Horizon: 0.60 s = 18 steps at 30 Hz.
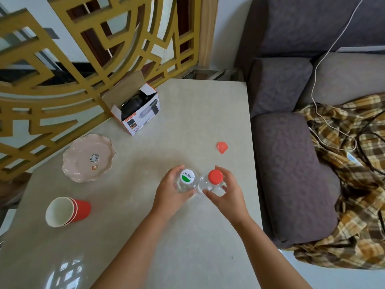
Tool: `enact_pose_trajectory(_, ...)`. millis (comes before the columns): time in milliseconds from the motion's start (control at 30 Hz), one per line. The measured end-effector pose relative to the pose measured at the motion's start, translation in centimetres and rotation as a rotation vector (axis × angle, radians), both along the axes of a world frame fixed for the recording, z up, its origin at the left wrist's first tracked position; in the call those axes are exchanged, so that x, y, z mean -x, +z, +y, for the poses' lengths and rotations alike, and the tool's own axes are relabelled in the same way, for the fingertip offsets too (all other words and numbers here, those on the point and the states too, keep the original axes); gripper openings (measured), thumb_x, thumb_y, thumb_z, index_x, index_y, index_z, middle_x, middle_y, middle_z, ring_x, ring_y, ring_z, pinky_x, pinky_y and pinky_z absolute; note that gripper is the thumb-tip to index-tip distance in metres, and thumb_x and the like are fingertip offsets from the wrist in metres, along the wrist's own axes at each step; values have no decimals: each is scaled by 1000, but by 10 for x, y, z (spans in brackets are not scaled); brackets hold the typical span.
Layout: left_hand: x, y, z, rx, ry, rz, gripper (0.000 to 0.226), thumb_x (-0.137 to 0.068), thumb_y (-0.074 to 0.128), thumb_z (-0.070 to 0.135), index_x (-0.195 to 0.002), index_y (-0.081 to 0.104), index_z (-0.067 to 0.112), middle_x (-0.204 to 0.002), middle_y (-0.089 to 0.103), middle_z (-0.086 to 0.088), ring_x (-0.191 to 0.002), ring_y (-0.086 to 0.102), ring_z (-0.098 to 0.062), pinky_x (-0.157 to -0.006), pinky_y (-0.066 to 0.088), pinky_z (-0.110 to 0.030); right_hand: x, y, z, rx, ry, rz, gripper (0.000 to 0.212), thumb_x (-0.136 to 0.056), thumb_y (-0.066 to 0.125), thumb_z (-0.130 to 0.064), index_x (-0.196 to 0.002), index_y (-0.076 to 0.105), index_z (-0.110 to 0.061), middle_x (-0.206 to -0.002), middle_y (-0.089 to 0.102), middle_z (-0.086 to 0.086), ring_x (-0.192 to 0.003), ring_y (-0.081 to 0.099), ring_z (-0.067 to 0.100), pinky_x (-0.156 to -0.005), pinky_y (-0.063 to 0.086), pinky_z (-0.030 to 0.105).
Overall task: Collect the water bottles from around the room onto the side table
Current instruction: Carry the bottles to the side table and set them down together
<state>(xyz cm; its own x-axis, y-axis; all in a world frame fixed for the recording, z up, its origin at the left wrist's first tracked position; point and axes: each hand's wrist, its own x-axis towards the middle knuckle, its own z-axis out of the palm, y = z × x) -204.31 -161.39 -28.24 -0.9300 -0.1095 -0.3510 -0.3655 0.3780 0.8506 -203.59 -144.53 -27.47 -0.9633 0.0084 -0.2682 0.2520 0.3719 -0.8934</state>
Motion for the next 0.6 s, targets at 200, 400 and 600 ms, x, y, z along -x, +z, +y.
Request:
enact_pose_trajectory(200, 0, 1, 3, 99, -21, 3, 71, -62, 83, 23, -124, 47, 25, -124, 55, 5, -116, 49, -14, -92, 42, -26, 2, 5, 0, -62, 19, -6, 67, -72, 77, -20, -130, 43, -22, -127, 53, -7, -114, 49, 6, -82, 30, -5)
enact_pose_trajectory(400, 0, 11, 6, 155, -45, -7, 78, -64, 83, 23, -131, 43, 22, -133, 49, 3, -124, 43, -15, -93, 34, -20, -1, 17, 2, -112, 35, 1, 72, -75, 74, -21, -136, 37, -22, -129, 43, -16, -117, 38, -3, -86, 24, -6)
enact_pose_trajectory(600, -10, 39, 1, 147, -27, 35, 81, -65, 82, 26, -134, 39, 26, -136, 43, 11, -127, 36, -8, -92, 28, -16, -9, 41, 4, -174, 50, 41, 71, -76, 72, -24, -137, 36, -21, -129, 43, -14, -117, 38, -1, -91, 26, 3)
